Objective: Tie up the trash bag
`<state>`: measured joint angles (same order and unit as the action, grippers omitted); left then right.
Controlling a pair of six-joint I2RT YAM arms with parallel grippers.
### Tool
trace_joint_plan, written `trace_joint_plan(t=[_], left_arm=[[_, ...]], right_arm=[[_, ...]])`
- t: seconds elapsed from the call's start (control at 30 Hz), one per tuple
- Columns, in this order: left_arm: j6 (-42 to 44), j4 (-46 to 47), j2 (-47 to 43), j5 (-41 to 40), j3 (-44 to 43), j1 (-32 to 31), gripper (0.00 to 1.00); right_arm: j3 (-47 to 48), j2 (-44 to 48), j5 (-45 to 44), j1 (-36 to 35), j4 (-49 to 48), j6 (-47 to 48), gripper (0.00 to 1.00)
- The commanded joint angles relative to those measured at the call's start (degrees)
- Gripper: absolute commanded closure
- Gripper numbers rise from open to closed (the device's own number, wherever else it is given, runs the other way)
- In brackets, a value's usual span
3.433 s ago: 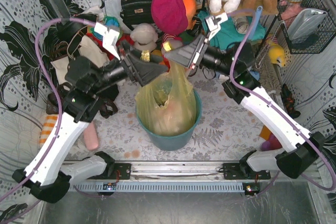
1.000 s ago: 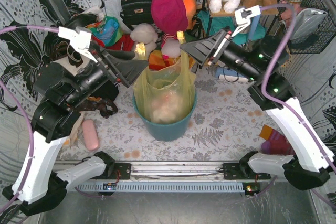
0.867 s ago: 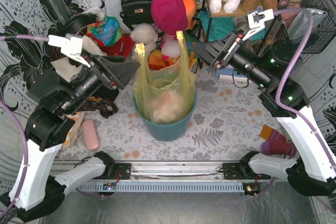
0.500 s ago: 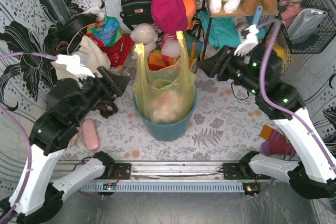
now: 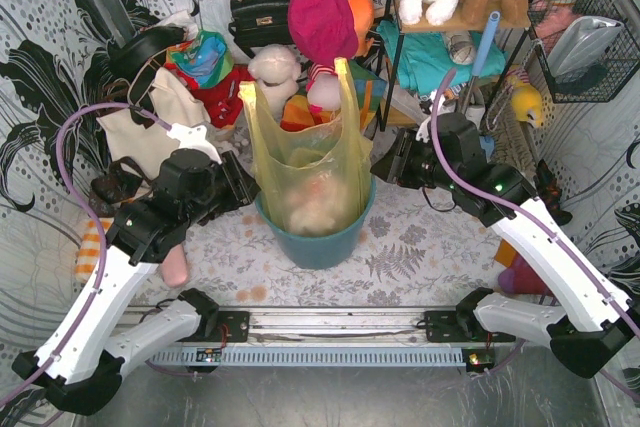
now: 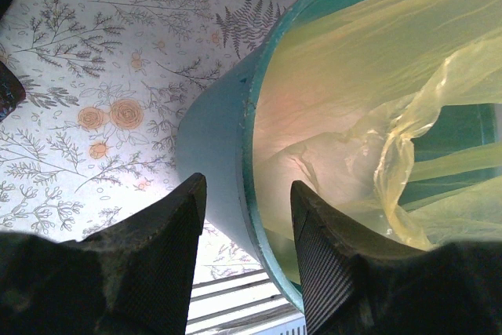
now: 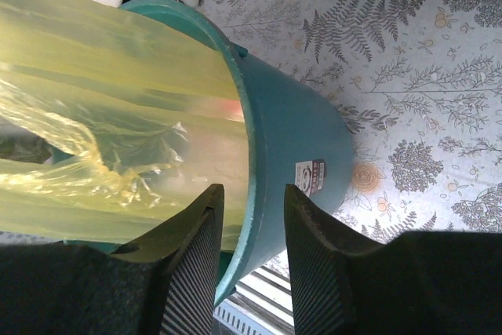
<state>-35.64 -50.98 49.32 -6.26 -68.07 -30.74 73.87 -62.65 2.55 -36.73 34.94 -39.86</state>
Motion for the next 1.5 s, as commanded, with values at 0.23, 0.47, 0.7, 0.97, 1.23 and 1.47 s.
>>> trace_joint_plan(t=[0.23, 0.47, 0.7, 0.97, 1.23, 1.47], left_arm=[[-0.64, 2.67, -0.27, 1.44, 1.39, 0.08, 0.59], [-0.18, 3.6, 0.58, 3.19, 1.67, 0.07, 0.72], [0.47, 7.79, 1.91, 9.01, 1.54, 0.07, 0.88], [0.24, 11.36, 5.34, 13.87, 0.82, 0.08, 0.94], [1.07, 8.55, 5.9, 10.67, -0.79, 0.09, 0.77], [7.62, 0.75, 7.61, 1.02, -14.83, 0.08, 0.52]], right_arm=[[-4.12, -0.27, 2.07, -0.24, -1.91, -1.79, 0.68], [-5.56, -1.15, 5.3, -0.19, -4.7, -2.5, 0.76], [-2.87, 0.02, 2.14, -0.19, -1.74, -1.8, 0.99], [-0.05, 2.49, -4.02, -0.18, 3.5, -0.59, 1.0], [0.54, 2.79, -7.96, -0.21, 5.48, -0.02, 0.77], [12.0, 0.03, -13.23, -0.25, 7.98, 5.88, 0.62]])
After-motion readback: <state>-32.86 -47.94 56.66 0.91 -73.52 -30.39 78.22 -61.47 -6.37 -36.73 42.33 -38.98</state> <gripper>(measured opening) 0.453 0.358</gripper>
